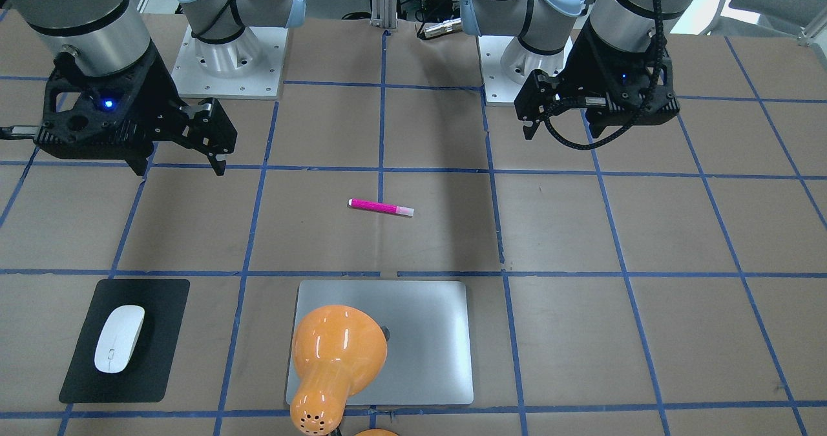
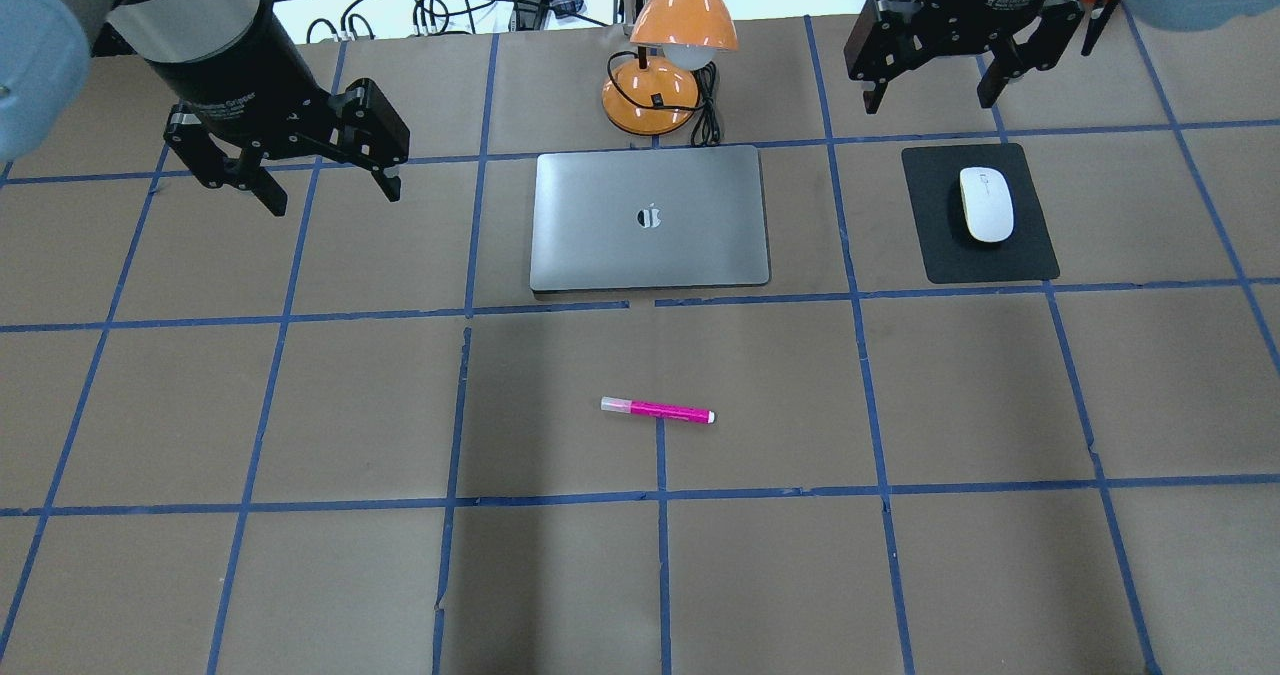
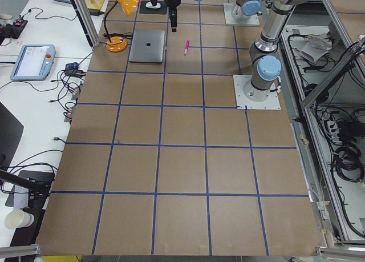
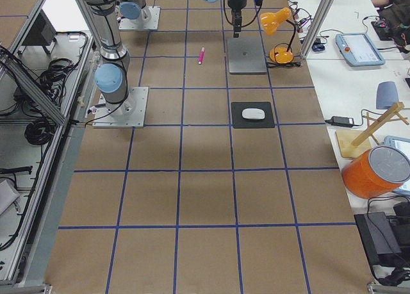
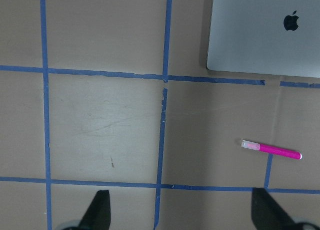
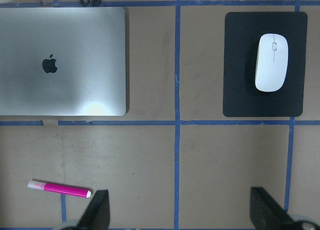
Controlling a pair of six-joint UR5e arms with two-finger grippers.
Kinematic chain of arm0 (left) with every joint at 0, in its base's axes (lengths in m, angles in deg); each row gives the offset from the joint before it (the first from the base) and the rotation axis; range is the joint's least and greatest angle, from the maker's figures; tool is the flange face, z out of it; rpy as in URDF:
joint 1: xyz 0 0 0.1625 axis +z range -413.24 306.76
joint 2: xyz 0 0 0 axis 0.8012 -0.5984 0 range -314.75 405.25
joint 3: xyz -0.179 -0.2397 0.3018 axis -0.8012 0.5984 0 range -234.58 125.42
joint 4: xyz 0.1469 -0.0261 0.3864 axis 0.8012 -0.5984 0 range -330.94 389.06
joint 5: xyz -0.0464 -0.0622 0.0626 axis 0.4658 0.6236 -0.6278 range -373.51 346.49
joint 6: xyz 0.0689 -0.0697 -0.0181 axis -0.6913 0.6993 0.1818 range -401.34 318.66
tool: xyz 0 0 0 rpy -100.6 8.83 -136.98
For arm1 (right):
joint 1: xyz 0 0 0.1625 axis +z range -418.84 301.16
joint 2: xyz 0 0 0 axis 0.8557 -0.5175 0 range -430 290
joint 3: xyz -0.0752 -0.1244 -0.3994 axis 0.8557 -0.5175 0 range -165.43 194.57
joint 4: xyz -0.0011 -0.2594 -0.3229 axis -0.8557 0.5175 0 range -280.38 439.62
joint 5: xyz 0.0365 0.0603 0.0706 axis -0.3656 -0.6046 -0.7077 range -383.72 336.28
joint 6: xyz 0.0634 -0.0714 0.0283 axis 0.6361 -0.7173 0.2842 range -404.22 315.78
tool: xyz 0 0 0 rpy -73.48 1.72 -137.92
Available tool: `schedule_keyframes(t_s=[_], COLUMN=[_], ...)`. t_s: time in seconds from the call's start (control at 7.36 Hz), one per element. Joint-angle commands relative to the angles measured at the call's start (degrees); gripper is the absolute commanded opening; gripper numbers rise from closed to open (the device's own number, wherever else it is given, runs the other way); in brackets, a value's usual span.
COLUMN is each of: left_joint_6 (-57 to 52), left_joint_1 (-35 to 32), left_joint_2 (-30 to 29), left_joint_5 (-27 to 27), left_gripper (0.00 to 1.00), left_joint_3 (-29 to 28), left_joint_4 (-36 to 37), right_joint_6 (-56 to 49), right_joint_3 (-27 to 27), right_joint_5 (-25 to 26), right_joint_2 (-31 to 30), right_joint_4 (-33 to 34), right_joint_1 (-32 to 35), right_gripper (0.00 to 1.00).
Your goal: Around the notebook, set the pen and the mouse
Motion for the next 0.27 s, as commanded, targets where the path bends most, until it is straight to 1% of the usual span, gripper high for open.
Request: schedule_keyframes(t_s=[0.0, 0.14], left_joint_6=[0.1, 0.1], left_joint_1=[0.0, 0.0], left_joint_2=[0.3, 0.3], left_joint_5=[0.1, 0.1], left_gripper=[1.0, 1.0], left_joint_3=[0.1, 0.1], left_joint_4=[-0.2, -0.2], right_joint_6=[0.0, 0.0], right_joint_3=[0.0, 0.0], right_joint_5=[0.0, 0.0], right_joint_2=[0.0, 0.0], right_joint_4=[0.0, 0.0], right_joint_1=[0.0, 0.0], right_gripper=[1.0, 1.0])
